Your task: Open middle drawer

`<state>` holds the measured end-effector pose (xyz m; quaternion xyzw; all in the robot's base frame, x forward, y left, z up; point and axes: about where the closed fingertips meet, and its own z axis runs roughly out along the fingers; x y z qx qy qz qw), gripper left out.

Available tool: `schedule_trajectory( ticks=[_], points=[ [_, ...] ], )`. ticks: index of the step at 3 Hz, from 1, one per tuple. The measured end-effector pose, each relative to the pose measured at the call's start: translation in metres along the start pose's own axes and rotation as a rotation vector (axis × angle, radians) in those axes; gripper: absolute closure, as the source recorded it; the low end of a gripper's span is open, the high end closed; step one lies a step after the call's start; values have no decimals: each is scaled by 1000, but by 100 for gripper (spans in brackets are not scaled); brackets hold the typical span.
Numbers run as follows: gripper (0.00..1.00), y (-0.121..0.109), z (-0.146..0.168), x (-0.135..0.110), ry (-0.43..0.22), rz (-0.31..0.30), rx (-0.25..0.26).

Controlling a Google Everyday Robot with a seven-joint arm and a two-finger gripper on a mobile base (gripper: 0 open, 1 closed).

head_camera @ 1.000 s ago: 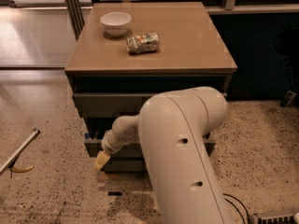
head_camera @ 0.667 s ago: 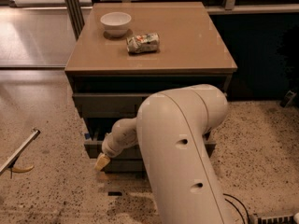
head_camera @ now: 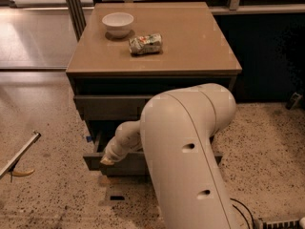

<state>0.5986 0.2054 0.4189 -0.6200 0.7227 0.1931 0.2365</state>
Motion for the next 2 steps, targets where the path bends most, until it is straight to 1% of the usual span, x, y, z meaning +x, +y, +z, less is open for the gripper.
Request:
schedule_trajectory(
  ticks=[1, 2],
  points=[
    [69, 0, 0, 0, 0, 0, 0],
    [46, 0, 0, 0, 0, 0, 0]
  ],
)
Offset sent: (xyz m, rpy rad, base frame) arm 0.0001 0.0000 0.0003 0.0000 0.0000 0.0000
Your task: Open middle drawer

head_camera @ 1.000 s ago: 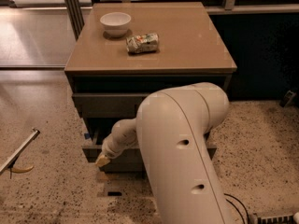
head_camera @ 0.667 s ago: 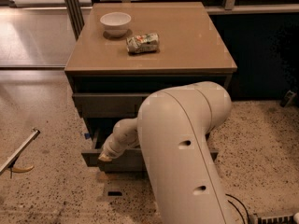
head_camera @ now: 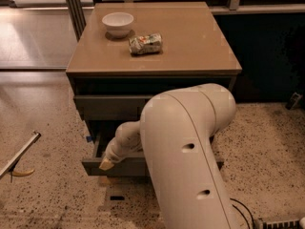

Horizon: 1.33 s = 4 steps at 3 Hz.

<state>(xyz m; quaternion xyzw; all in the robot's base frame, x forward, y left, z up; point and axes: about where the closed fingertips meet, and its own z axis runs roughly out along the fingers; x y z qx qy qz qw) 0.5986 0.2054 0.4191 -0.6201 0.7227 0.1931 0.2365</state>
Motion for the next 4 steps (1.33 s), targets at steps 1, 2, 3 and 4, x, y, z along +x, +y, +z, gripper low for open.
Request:
schedule_trajectory(
  ticks=[1, 2, 3, 4],
  points=[
    [23, 0, 0, 0, 0, 0, 0],
    [1, 0, 0, 0, 0, 0, 0],
    [0, 13, 1, 4, 13, -8, -18],
    [0, 34, 2, 21, 38, 2, -57]
  ],
)
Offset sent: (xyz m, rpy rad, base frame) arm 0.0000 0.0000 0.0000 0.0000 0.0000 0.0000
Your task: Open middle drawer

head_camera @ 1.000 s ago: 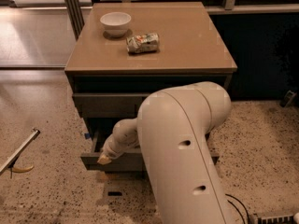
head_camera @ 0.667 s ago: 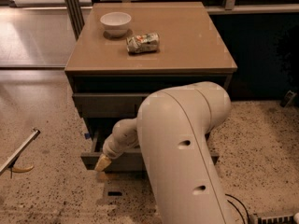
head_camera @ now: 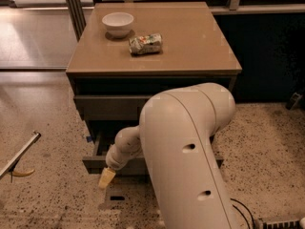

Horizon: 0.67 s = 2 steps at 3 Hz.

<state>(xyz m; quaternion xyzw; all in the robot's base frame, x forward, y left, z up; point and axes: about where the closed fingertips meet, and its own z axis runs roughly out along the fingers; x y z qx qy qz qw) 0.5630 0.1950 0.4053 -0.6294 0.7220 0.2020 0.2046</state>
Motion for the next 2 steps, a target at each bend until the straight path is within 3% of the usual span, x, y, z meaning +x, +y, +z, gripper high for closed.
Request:
schedule_trajectory(
  ticks=[2],
  points=[
    [35, 7, -4, 2, 5, 1, -20]
  ],
)
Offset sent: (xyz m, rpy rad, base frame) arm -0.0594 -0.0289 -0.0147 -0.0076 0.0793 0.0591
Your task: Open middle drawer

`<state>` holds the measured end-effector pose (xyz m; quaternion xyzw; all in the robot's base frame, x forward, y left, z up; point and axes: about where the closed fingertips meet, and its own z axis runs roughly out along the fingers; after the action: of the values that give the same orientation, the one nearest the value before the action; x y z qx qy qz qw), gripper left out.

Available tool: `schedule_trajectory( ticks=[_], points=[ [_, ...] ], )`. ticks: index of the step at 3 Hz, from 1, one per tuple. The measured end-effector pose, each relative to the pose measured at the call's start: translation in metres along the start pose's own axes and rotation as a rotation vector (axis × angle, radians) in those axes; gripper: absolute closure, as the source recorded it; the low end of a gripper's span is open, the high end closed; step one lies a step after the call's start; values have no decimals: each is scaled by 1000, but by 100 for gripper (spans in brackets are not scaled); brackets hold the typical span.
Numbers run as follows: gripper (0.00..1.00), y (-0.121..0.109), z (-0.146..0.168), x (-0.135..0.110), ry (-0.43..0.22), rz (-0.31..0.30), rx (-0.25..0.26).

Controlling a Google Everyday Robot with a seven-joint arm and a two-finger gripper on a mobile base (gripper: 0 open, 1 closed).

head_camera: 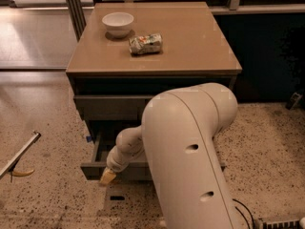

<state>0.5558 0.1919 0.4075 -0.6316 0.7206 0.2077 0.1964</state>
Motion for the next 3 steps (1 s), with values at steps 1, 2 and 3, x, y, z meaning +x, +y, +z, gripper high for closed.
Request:
schedule_trajectory(
  ticks=[1, 2, 3],
  points=[
    [59, 19, -4, 12, -1, -2, -13],
    [56, 20, -5, 12, -1, -2, -14],
    [33, 44, -15, 16, -2, -16, -6]
  ],
)
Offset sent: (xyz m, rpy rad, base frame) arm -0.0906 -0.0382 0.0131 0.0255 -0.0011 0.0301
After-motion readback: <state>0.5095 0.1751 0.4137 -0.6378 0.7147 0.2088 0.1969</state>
